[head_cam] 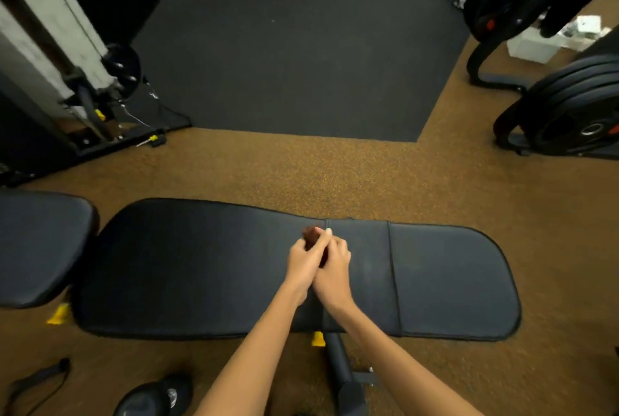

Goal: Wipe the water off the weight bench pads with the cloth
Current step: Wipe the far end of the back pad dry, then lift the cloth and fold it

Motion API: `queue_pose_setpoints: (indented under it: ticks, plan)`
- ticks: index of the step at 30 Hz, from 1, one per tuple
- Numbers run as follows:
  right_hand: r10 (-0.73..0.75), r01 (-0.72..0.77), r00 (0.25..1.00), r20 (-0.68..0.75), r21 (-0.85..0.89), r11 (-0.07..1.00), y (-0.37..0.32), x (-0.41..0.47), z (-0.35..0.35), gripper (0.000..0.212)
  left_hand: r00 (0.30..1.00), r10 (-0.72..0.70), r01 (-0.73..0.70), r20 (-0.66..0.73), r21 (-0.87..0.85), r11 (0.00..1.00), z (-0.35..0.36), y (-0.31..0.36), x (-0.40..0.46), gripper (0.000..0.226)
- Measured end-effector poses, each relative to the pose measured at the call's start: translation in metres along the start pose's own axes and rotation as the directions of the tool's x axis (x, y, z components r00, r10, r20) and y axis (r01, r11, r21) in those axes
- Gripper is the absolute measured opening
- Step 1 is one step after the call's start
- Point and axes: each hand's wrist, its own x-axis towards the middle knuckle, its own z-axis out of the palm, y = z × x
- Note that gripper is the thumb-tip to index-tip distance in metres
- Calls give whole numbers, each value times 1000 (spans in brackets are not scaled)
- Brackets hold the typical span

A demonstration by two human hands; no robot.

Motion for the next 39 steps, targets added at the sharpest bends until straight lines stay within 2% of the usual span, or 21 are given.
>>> queue_pose_setpoints:
  ticks: [2, 6, 8, 12, 15, 16, 18, 21, 22, 24, 27, 29, 32, 35, 39]
  plan:
    - [-46, 45, 993, 111, 12, 999, -34, -1, 21, 43, 997, 37, -42, -67, -76, 996, -36, 28, -11, 30]
    - [-131, 89, 938, 322, 142, 986, -107, -4, 46, 43, 987, 95, -115, -132, -148, 982, -115, 78, -42, 25]
    - [-179, 105, 923, 340, 225, 969, -144, -7, 60, 37, 972, 137, -168, -189, -164, 972, -151, 98, -62, 23]
    - [-231, 150, 915, 330, 254, 956, -224, -11, 96, 34, 936, 182, -252, -303, -211, 945, -218, 141, -109, 25]
    - [-182, 52, 883, 433, 296, 954, -286, -19, 124, 42, 912, 217, -311, -348, -242, 919, -268, 172, -148, 25]
    - [-138, -42, 851, 507, 327, 944, -307, -23, 133, 46, 904, 230, -335, -361, -262, 905, -285, 180, -161, 23]
    - [-107, -204, 726, 679, 361, 910, -341, -32, 150, 50, 879, 258, -391, -401, -297, 871, -318, 196, -188, 19]
    - [-169, -274, 494, 853, 337, 901, -388, -54, 170, 43, 821, 301, -479, -484, -298, 826, -365, 212, -230, 20]
    - [-174, -268, 452, 875, 319, 909, -403, -63, 176, 38, 805, 307, -496, -507, -291, 818, -380, 216, -244, 23]
    - [-195, -200, 438, 877, 307, 930, -432, -83, 189, 31, 764, 329, -538, -554, -267, 800, -410, 217, -275, 30]
    - [-221, -124, 478, 850, 314, 941, -468, -111, 211, 20, 708, 344, -548, -617, -172, 819, -454, 211, -315, 47]
    - [-215, -103, 479, 851, 297, 949, -485, -126, 225, 24, 713, 307, -495, -630, -142, 857, -480, 203, -336, 54]
    - [-235, -5, 485, 842, 271, 963, -495, -144, 247, 36, 747, 224, -406, -625, -163, 899, -504, 186, -357, 45]
    - [-297, 219, 490, 819, 213, 952, -488, -160, 265, 31, 762, 193, -381, -619, -186, 906, -506, 164, -364, 33]
    - [-402, 519, 456, 794, 130, 845, -462, -177, 281, 25, 722, 178, -387, -669, -176, 905, -505, 123, -353, 24]
